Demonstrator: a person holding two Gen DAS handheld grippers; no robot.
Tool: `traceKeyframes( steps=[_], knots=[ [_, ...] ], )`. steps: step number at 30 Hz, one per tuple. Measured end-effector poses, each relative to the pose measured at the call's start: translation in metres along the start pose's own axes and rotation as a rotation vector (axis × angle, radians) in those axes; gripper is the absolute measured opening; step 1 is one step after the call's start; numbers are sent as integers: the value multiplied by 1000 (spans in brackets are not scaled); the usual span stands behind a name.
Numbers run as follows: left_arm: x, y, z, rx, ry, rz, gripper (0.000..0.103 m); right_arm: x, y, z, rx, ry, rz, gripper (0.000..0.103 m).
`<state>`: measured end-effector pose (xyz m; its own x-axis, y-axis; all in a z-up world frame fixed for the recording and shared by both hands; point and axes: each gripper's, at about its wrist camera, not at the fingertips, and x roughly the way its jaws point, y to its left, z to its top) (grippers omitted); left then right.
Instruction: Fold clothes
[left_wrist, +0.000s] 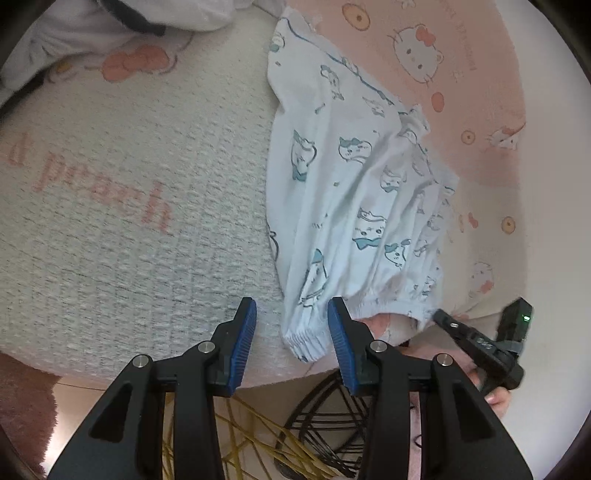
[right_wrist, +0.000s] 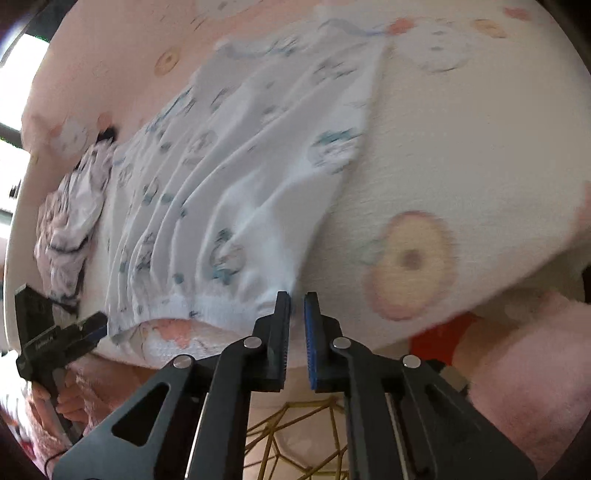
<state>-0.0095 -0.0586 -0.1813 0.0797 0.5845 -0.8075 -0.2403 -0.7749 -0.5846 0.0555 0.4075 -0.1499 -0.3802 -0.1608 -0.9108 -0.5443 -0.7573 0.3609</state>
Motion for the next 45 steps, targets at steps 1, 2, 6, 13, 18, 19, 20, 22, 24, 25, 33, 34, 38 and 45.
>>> traceKeyframes(
  steps=[1, 2, 6, 13, 18, 19, 20, 22, 24, 25, 33, 34, 38, 45],
  knots=[
    [-1, -1, 0, 4, -3, 9, 42, -7, -6, 0, 11, -15, -14, 6],
    [0, -1, 0, 8, 4, 13, 42, -13, -12, 0, 23, -30, -27, 6],
    [5, -7, -4, 33, 15, 33, 42, -15, -16, 1, 59, -11, 94, 25],
    [6, -9, -5, 46, 13, 42, 42, 17, 24, -3, -108, 59, 40, 48],
    [3, -4, -4, 16, 15, 2, 42, 13, 42, -6, -172, -12, -62, 6],
    [2, -3, -4, 9, 17, -9, 42, 6, 38, -7, -156, -27, -59, 5],
    [5, -5, -4, 20, 23, -7, 42, -1, 33, -7, -137, -43, -52, 5],
    [10, -8, -3, 41, 35, -1, 42, -11, 26, -7, -120, -63, -46, 5],
    [16, -18, -1, 93, 39, 13, 37, -14, 20, -6, -107, -69, -52, 5],
    [20, -27, 0, 134, 36, 24, 10, -11, 17, -5, -93, -53, -24, 5],
    [-27, -54, -7, 332, -144, 265, 8, 24, 44, -7, -96, 8, 50, 53],
    [-32, -57, -9, 355, -160, 283, 8, 25, 50, -8, -121, 10, 66, 21],
    [-26, -54, -15, 367, -101, 296, 8, 22, 77, -20, -220, 26, 71, 5],
    [-3, -42, -5, 275, 40, 280, 20, 18, 61, -32, -238, 72, -123, 3]
  ],
)
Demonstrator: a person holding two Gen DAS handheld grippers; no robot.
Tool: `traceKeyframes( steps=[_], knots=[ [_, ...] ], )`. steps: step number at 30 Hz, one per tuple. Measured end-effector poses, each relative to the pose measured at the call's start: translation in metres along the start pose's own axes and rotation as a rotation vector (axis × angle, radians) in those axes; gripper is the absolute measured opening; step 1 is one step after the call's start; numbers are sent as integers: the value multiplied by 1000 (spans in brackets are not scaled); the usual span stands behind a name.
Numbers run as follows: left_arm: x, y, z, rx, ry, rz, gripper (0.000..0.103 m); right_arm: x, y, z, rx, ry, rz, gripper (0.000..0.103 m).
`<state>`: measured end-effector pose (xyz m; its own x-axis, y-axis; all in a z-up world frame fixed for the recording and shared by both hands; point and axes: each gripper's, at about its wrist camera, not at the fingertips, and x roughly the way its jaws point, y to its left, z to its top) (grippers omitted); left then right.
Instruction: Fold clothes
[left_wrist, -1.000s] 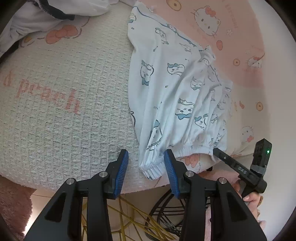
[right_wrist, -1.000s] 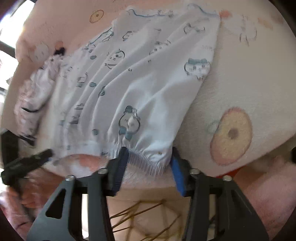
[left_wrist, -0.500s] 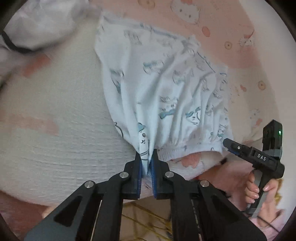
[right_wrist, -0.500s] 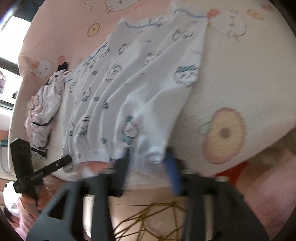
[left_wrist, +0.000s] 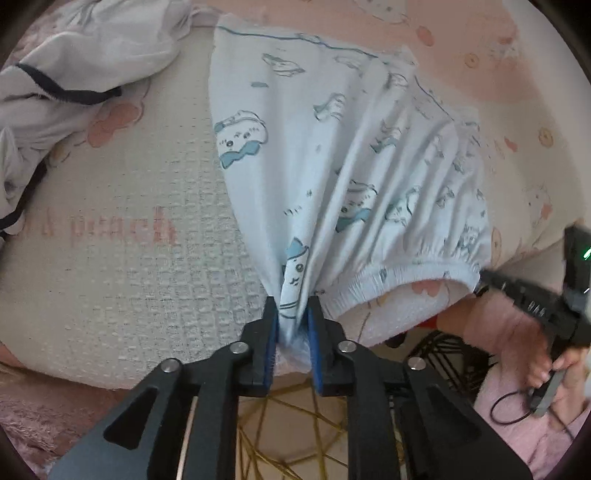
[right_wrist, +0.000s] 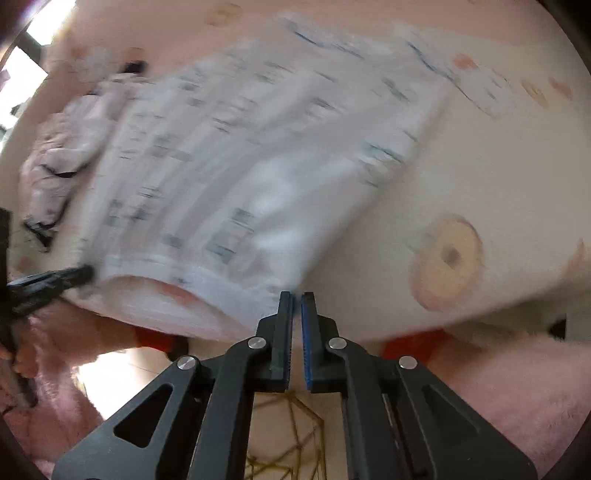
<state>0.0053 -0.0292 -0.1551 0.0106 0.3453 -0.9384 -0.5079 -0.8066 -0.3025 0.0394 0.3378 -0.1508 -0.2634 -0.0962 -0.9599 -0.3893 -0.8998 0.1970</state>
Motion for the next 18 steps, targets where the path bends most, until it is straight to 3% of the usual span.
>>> traceKeyframes(
  steps=[2, 4, 6, 10, 15, 18],
  knots=[
    [-15, 5, 12, -8, -33, -5, 27, 4, -9, 1, 40, 42, 25, 5],
    [-30, 8, 30, 10, -51, 10, 30, -10, -11, 8, 74, 6, 57, 16],
    [-45, 12, 60, 44, -92, 63, 30, -31, -10, 20, 55, -43, 63, 19],
    [-51, 15, 119, 110, -158, 138, 30, -70, 6, 77, -7, -161, 51, 34],
    [-17, -14, 183, 208, -234, 135, 30, -62, 24, 147, -60, -184, -16, 40],
    [5, -21, 219, 270, -247, 167, 30, -38, 24, 186, -56, -168, -6, 46]
  ],
)
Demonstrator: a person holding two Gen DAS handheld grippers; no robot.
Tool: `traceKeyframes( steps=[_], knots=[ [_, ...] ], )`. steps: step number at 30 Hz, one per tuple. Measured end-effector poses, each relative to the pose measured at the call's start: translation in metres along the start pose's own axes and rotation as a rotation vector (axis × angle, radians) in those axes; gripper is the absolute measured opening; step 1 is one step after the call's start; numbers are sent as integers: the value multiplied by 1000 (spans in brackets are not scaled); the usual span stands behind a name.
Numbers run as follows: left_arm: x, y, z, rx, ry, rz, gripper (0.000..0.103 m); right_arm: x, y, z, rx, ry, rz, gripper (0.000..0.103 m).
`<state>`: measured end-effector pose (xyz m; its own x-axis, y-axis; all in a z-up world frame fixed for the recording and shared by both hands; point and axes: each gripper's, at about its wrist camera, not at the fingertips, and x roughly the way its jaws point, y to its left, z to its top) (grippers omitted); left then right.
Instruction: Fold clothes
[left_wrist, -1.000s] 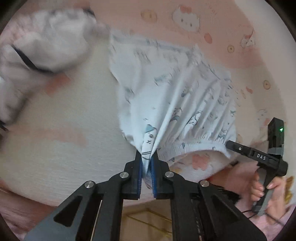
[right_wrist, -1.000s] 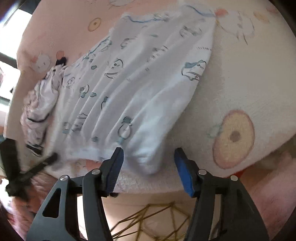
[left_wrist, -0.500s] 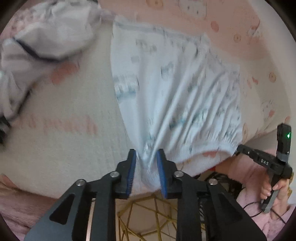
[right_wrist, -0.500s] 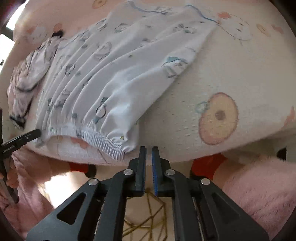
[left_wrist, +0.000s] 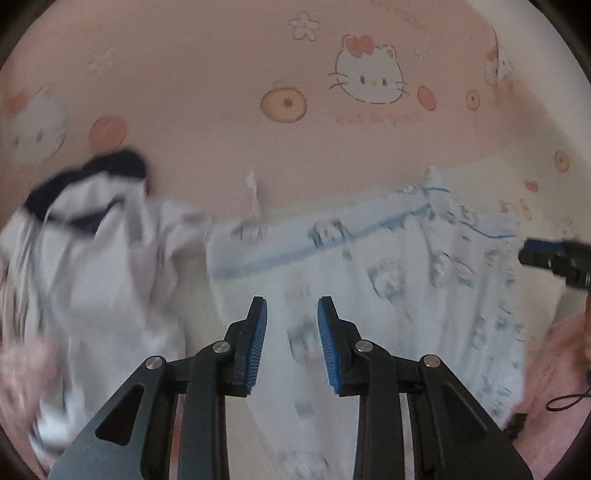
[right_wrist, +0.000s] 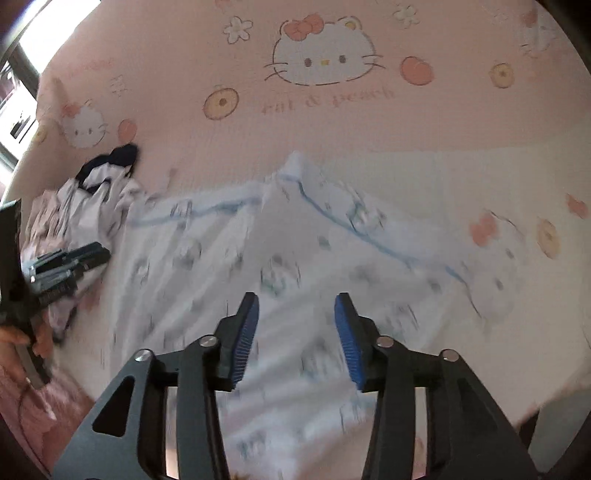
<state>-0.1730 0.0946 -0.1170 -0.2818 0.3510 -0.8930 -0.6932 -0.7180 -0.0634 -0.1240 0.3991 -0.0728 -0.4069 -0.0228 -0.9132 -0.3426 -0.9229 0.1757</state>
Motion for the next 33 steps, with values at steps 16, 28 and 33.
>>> traceKeyframes(
  steps=[16, 28, 33],
  knots=[
    [51, 65, 43, -119, -10, 89, 4, 114, 15, 88, -65, 101, -15, 63],
    [50, 76, 54, -84, 48, 322, 15, 79, 8, 61, -86, 33, -222, 64],
    [10, 27, 59, 55, -76, 378, 35, 3, -26, 21, 56, -108, -190, 67]
  ],
)
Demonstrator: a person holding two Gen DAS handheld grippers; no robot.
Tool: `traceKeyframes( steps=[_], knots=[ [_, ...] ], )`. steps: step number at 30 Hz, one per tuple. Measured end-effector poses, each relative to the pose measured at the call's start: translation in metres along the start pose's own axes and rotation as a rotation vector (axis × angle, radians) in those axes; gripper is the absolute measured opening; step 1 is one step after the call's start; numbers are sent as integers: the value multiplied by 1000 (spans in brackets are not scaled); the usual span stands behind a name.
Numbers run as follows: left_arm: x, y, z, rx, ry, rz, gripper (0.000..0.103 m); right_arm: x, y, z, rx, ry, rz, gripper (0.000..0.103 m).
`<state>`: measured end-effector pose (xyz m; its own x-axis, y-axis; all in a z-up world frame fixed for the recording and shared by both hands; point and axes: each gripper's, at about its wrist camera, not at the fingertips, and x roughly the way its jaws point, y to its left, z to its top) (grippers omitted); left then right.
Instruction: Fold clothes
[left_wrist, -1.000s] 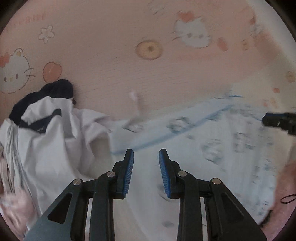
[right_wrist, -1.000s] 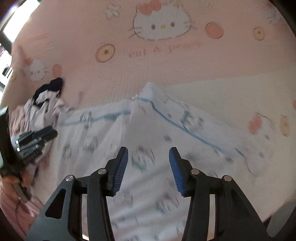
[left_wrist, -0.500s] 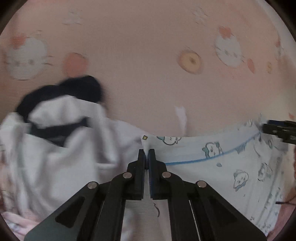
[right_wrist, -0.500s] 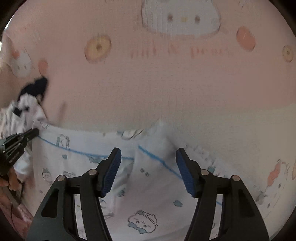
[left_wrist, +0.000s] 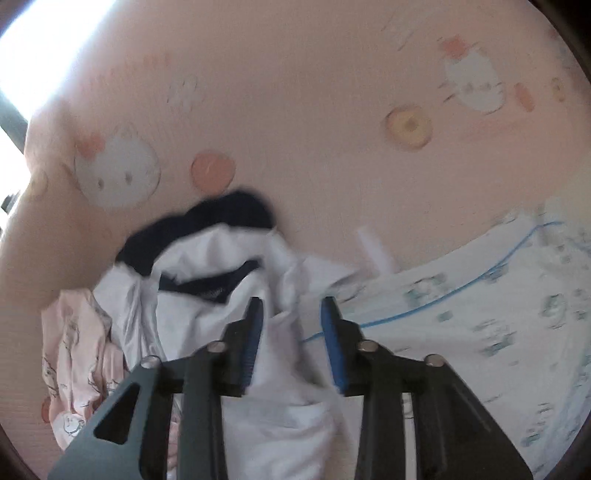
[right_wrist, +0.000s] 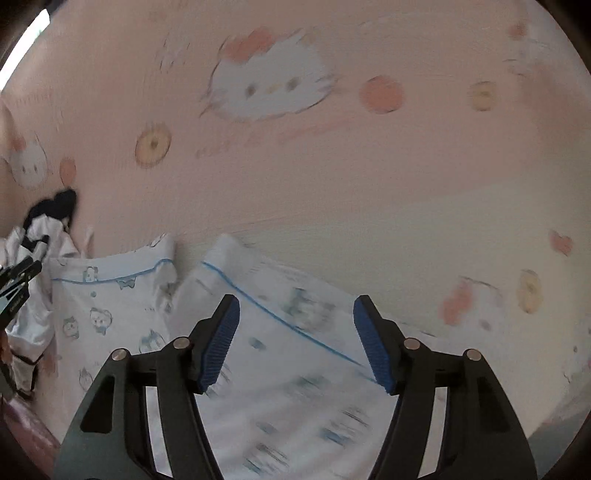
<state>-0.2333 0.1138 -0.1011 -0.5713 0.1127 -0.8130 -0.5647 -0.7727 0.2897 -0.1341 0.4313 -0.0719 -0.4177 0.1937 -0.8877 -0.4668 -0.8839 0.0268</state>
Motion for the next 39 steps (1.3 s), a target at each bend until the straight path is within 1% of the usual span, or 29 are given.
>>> traceKeyframes(
  steps=[1, 2, 4, 5, 6, 7, 9, 12, 15, 16, 17, 18, 19, 20, 21, 22, 23, 24, 26, 27, 29, 30, 32, 33, 35, 36, 37, 38, 39],
  knots=[
    [-6, -16, 6, 46, -22, -43, 35, -8, -16, -10, 26, -15, -38, 68],
    [-9, -25, 8, 75, -33, -58, 35, -15, -31, -20, 52, -29, -75, 69],
    [-16, -57, 17, 111, -50, -205, 35, -12, -63, -36, 117, 21, -104, 69],
    [-22, -71, 20, 111, -47, -306, 35, -7, -75, -41, 151, 54, -96, 69],
    [-22, -93, 27, 120, -53, -436, 35, -2, -87, -48, 189, 83, -84, 69],
    [-17, -112, 35, 139, -45, -469, 35, 3, -99, -54, 226, 110, -73, 69],
    [-8, -149, 49, 176, -28, -534, 35, 9, -113, -63, 257, 114, -61, 69],
    [17, -195, 65, 198, 52, -553, 35, 20, -130, -67, 281, 156, -51, 69],
    [27, -218, 65, 208, 106, -567, 34, 32, -139, -64, 310, 164, 13, 70],
    [29, -224, 65, 214, 109, -568, 32, 37, -140, -62, 315, 168, 35, 70],
    [32, -229, 65, 221, 111, -569, 16, 43, -141, -60, 319, 172, 56, 70],
    [33, -233, 65, 225, 107, -564, 7, 48, -140, -60, 304, 182, 81, 68],
    [33, -235, 65, 227, 101, -569, 4, 53, -139, -60, 288, 190, 102, 62],
    [30, -234, 66, 220, 82, -569, 3, 52, -137, -60, 257, 179, 76, 55],
    [28, -232, 67, 213, 63, -570, 3, 51, -134, -59, 228, 169, 55, 22],
    [24, -227, 70, 192, 38, -577, 3, 49, -134, -59, 211, 173, 82, 9],
    [20, -221, 72, 169, 13, -584, 3, 47, -134, -59, 194, 175, 109, 9],
    [18, -210, 76, 126, -8, -583, 3, 40, -137, -56, 185, 149, 128, 7],
    [26, -196, 80, 63, -9, -592, 3, 28, -142, -52, 166, 97, 163, 6],
    [37, -186, 80, 33, 8, -582, 3, 27, -146, -50, 161, 88, 149, 6],
    [69, -181, 77, 18, 93, -559, 3, 45, -158, -53, 170, 151, 65, 6],
    [80, -182, 74, 21, 105, -557, 4, 55, -164, -57, 180, 191, 12, 1],
    [76, -180, 75, 30, 103, -561, 6, 51, -169, -58, 189, 177, -23, 2],
    [73, -179, 77, 38, 97, -557, 6, 48, -170, -57, 181, 172, -51, 7],
    [67, -179, 78, 54, 80, -558, 8, 39, -174, -57, 178, 143, -105, 19],
    [66, -182, 79, 72, 83, -581, 12, 37, -178, -59, 228, 140, -24, 39],
    [65, -184, 79, 90, 87, -604, 27, 36, -183, -60, 275, 139, 56, 60],
    [65, -186, 80, 102, 92, -619, 40, 39, -183, -63, 294, 156, 119, 68],
    [66, -190, 80, 121, 92, -615, 40, 43, -184, -67, 311, 173, 177, 74]
  ],
)
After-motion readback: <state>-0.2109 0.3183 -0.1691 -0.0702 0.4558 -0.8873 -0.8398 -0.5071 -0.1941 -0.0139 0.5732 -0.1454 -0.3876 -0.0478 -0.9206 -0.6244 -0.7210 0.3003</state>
